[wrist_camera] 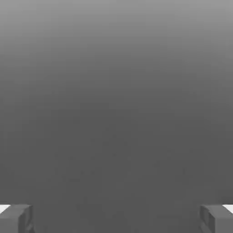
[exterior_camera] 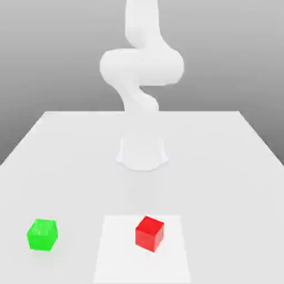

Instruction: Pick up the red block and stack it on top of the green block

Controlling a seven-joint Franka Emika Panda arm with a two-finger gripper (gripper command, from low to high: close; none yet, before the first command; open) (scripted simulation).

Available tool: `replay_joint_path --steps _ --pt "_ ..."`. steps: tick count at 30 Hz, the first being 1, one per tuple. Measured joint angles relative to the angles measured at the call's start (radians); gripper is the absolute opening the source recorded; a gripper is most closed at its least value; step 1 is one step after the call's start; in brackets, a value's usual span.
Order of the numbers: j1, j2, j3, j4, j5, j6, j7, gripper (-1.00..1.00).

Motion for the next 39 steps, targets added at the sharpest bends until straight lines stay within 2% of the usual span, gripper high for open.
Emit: replay_joint_path --steps 7,15,21,27,28,35,39 --pt "0.126 0.25 -0.111 -0.137 0.027 0.144 -0.326 0.0" --pt "0.222 0.528 -0.183 -0.288 0.056 0.303 -0.688 0.0" --pt "0.233 0.728 -0.186 -0.394 0.026 0.426 -0.908 0.0" --pt "0.173 0.931 -0.097 -0.378 0.137 0.59 -1.019 0.0" --pt "0.155 0.962 -0.075 -0.374 0.154 0.616 -1.032 -1.0" --pt "0.149 0.967 -0.069 -0.373 0.154 0.619 -1.032 -1.0" --pt "0.177 0.852 -0.117 -0.39 0.069 0.524 -0.97 -1.0"
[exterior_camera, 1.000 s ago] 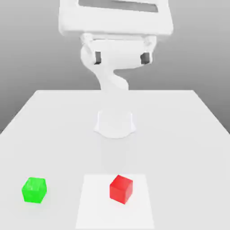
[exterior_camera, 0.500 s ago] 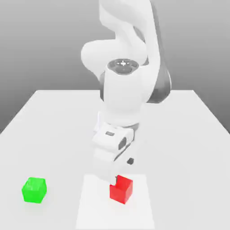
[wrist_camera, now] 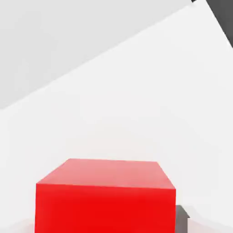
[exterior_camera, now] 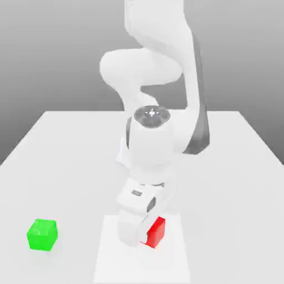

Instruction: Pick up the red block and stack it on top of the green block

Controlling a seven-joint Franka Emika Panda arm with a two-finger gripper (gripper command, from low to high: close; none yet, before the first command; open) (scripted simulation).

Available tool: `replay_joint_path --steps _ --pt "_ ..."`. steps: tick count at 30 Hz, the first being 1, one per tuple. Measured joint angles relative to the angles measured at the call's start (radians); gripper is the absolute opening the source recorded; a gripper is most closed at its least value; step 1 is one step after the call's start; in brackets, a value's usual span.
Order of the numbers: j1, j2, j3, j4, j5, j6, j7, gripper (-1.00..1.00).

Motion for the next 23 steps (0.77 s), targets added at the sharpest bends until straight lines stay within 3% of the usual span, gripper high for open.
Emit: replay_joint_path --steps 3,12,19,20,23 --pt "-0.017 -0.089 -0.026 -0.009 -0.049 -0.081 0.042 -1.0" --pt "-0.392 -0.088 -0.21 0.147 -0.038 -0.239 0.214 -1.0" --pt "-0.439 0.078 -0.152 0.174 0.105 -0.11 0.129 -1.0" --pt "-0.449 0.098 -0.139 0.175 0.122 -0.093 0.117 1.0" --pt "-0.449 0.098 -0.139 0.175 0.122 -0.093 0.117 1.0"
